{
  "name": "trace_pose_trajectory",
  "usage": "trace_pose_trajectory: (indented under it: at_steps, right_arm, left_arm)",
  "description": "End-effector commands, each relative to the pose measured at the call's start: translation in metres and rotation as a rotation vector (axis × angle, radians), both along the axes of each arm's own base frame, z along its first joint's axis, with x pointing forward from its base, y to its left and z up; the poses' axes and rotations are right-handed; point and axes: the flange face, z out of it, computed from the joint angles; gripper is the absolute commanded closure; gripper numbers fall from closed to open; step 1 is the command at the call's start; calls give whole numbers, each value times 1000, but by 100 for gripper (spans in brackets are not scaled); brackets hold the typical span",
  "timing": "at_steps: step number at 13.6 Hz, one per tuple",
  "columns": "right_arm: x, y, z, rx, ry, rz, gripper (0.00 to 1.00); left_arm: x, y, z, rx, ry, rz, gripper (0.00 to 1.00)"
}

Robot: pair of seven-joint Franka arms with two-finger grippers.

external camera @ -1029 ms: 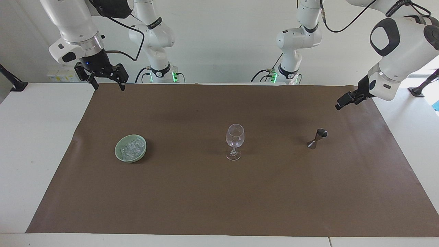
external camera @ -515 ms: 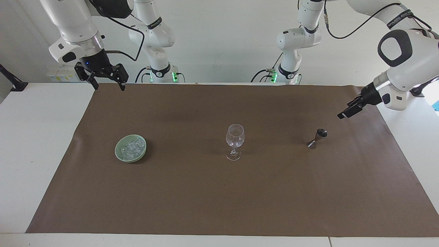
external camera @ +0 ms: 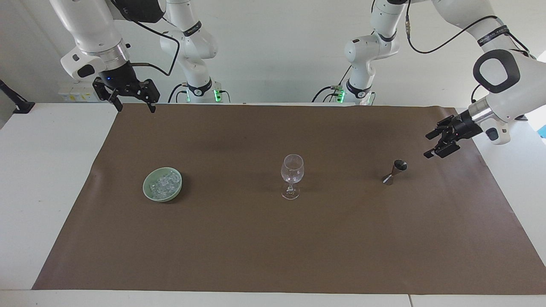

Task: Pour wine and add ice with both arms
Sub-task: 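Move the left gripper open toward the silver jigger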

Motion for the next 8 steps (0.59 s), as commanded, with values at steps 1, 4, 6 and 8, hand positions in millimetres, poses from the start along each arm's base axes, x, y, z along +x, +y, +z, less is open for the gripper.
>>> trace_pose_trajectory:
  at_steps: [1, 4, 6, 8]
  right_arm:
    - [-6, 0, 0, 2, 1, 16, 0]
    - [-7, 0, 0, 2, 3, 18, 0]
    - [-6, 0, 0, 2, 2, 18, 0]
    - [-7, 0, 1, 2, 0, 18, 0]
  left_arm:
    - [-4, 6, -7, -20, -3, 74, 0]
    - [-5, 18, -13, -59, -2, 157, 0]
    - [-7, 17, -19, -84, -1, 183, 0]
    - [-8, 24, -23, -108, 5, 258, 0]
